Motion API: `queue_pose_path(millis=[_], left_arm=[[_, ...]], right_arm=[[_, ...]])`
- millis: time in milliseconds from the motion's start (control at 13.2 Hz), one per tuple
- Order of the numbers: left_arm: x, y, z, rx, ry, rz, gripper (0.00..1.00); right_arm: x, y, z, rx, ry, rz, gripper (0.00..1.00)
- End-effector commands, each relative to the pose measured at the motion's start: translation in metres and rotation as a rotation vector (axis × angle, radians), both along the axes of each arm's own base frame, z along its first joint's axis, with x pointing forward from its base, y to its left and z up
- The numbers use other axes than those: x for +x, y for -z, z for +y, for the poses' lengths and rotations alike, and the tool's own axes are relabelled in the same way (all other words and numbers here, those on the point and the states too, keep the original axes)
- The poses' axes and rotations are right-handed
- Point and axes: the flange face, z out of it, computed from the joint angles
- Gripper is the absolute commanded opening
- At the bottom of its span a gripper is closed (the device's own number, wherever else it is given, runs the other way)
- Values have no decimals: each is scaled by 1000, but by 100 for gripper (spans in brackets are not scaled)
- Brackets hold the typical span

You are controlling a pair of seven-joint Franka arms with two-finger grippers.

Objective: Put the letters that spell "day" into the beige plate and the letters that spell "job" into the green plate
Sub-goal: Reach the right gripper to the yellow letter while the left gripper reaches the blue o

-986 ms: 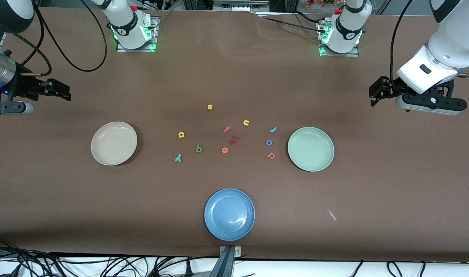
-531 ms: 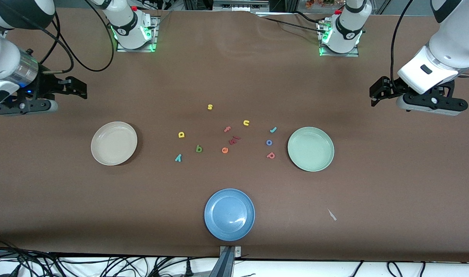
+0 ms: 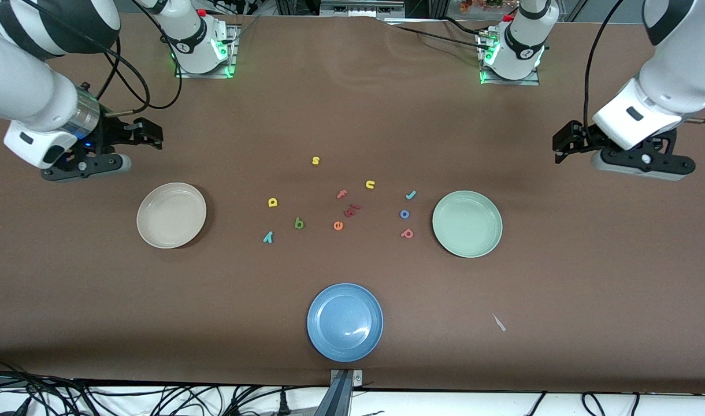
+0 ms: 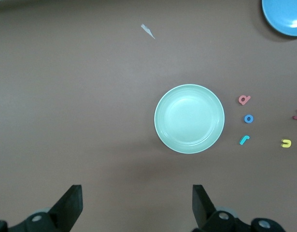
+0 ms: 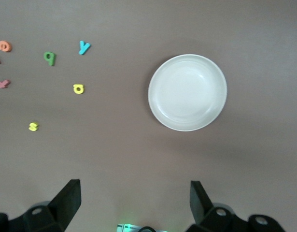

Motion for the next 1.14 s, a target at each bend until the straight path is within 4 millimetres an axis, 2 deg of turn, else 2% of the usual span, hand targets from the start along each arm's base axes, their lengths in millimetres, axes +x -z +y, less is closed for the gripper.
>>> queue_pose_path(millis=[0,152,303,455,531,607,683,759,910,1062], left_arm=[[23,50,-12,0,30,90,100],[31,90,-37,-7,63,156,100],[36,104,-76,-7,104,152,100],[33,138,-129,6,89,163,100],[29,165,-163,11,82,164,100],[27,181,-182,9,71,153,100],[24,191,-196,10,86,155,100],[25,209,-200,6,86,173,100],[31,254,-213,-73,63,181,100],[21,282,-244,-83,104,162,100]], right_arm=[[1,11,19,23,14,12,100],[2,25,42,6,73,10,100],[2,50,63,-2,112,-6,100],[1,75,83,-5,135,-26,100],[1,92,93,-6,149,-33,100],[2,109,100,-5,168,-48,100],[0,123,109,2,166,-66,100],[-2,142,121,5,171,-80,100],[-3,182,131,7,198,-110,100],[-11,213,138,20,194,-134,100]])
